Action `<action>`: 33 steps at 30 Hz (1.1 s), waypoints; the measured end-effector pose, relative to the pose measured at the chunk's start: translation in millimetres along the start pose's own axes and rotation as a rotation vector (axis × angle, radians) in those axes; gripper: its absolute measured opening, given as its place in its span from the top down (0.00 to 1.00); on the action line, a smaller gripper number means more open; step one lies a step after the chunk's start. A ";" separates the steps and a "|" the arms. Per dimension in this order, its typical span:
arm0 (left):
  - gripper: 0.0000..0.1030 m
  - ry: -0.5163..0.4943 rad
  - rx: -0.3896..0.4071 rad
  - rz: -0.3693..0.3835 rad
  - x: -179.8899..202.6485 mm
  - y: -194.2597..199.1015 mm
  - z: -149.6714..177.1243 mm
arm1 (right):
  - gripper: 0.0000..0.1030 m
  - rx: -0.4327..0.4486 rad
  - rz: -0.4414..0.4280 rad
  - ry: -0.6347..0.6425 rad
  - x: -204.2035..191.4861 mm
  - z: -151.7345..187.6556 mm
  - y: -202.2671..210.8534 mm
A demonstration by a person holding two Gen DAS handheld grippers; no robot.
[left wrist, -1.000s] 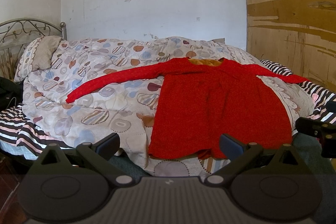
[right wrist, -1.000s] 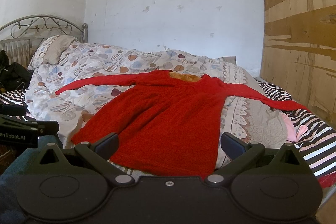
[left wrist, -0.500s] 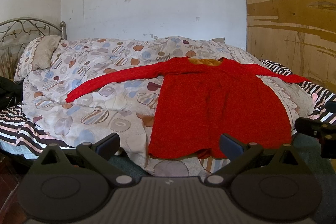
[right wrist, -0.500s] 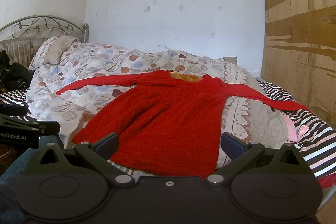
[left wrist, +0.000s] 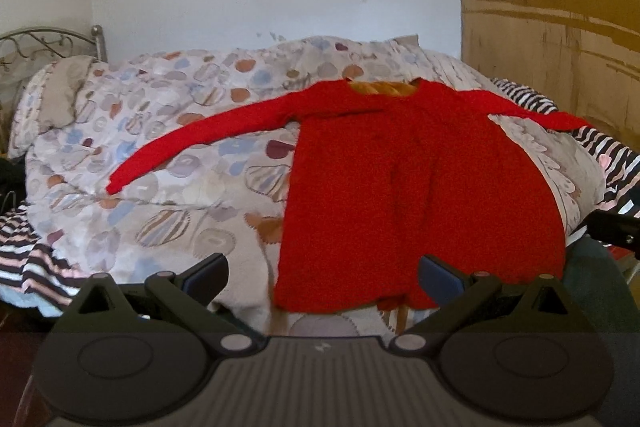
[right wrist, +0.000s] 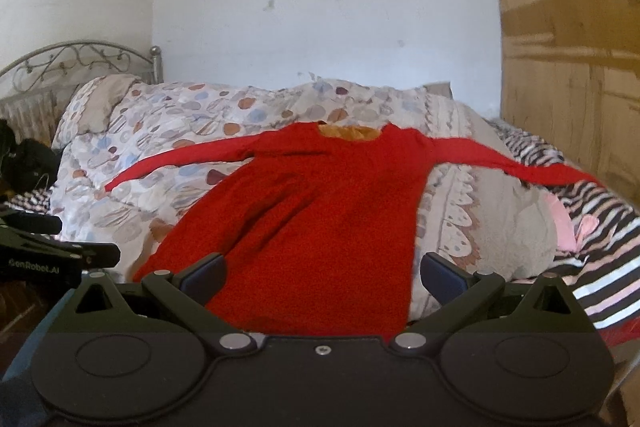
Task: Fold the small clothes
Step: 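Reach the right tool to a sweater sleeve cuff and grasp it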
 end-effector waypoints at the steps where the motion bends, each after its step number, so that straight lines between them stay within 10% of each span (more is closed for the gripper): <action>1: 0.00 -0.005 -0.011 -0.002 1.7 -5.6 -4.7 | 0.00 -0.009 0.008 -0.011 7.8 -3.5 -4.0; 22: 0.00 -0.001 -0.060 0.051 55.4 -164.0 -104.7 | 0.00 -0.093 0.228 -0.256 164.3 -24.0 -112.8; 33: 0.00 0.077 -0.026 0.113 84.2 -231.8 -89.0 | 0.00 -0.087 0.284 -0.288 248.2 -28.1 -147.0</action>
Point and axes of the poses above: each gripper's, at about its wrist camera, not at the fingertips, and y roughly against the way its jaws point, x to its right, z to its underside, the point moved 3 cm from there along -y, roughly the way its jaws point, and after that the axes turned 8 degrees about y, right-handed, at the moved point
